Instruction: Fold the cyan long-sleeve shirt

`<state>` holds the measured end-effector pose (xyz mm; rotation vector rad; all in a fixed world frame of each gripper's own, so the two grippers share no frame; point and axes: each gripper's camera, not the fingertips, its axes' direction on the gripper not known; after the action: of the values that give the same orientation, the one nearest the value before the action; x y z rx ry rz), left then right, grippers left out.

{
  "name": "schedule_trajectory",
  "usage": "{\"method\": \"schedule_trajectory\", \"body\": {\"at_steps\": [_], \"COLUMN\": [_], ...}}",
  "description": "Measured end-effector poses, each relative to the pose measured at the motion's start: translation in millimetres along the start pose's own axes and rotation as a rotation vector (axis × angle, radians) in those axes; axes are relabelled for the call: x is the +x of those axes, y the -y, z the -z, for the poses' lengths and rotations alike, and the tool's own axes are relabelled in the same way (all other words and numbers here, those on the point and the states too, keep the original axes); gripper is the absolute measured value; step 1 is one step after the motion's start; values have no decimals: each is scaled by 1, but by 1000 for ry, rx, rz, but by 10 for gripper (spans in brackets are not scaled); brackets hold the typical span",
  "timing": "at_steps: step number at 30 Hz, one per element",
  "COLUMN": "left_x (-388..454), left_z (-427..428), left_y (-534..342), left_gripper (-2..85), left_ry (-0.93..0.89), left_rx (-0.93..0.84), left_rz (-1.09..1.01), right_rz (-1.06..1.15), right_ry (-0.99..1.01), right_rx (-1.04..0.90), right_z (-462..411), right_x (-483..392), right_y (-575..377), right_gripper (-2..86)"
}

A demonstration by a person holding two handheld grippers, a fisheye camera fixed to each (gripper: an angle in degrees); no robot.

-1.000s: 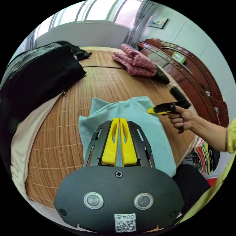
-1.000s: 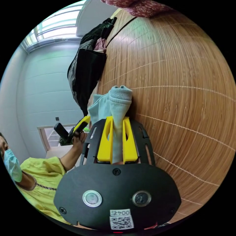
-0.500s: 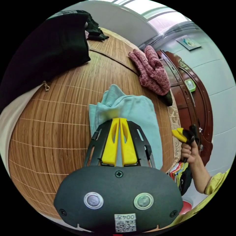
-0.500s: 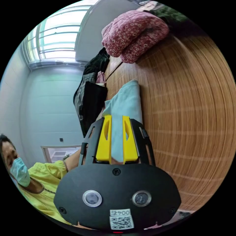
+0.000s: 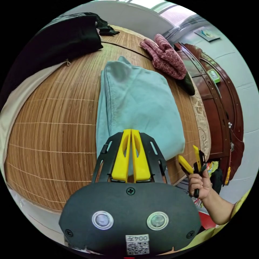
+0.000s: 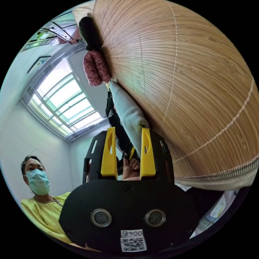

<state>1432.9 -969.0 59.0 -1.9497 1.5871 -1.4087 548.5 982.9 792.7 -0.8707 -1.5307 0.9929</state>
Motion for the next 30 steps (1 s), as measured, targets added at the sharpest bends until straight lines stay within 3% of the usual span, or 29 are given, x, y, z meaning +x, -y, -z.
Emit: {"method": "schedule_trajectory", "body": {"at_steps": [5, 8, 17, 19, 25, 30], "left_x": [10, 12, 38, 66, 175, 191], "left_z": [-29, -37, -45, -29, -67, -125], "left_y": [8, 7, 20, 18, -5, -20], "left_gripper": [5, 6, 3, 3, 3, 2], "left_ry": [36, 14, -3, 30, 72, 146], "left_rx": [-20, -7, -78, -11, -29, -44], "left_rz": [-64, -77, -126, -230, -563, -601], "right_rz": [-11, 71, 258, 447, 895, 992], "right_ry": [-6, -108, -472, -711, -1030, -1231], "right_rx": [22, 26, -118, -157, -285, -408], "right_z": [-24, -41, -104, -129, -248, -332], "right_x": [28, 30, 44, 20, 3, 59], "right_y": [-2, -12, -37, -57, -90, -89], "right_gripper": [74, 29, 14, 0, -7, -7]}}
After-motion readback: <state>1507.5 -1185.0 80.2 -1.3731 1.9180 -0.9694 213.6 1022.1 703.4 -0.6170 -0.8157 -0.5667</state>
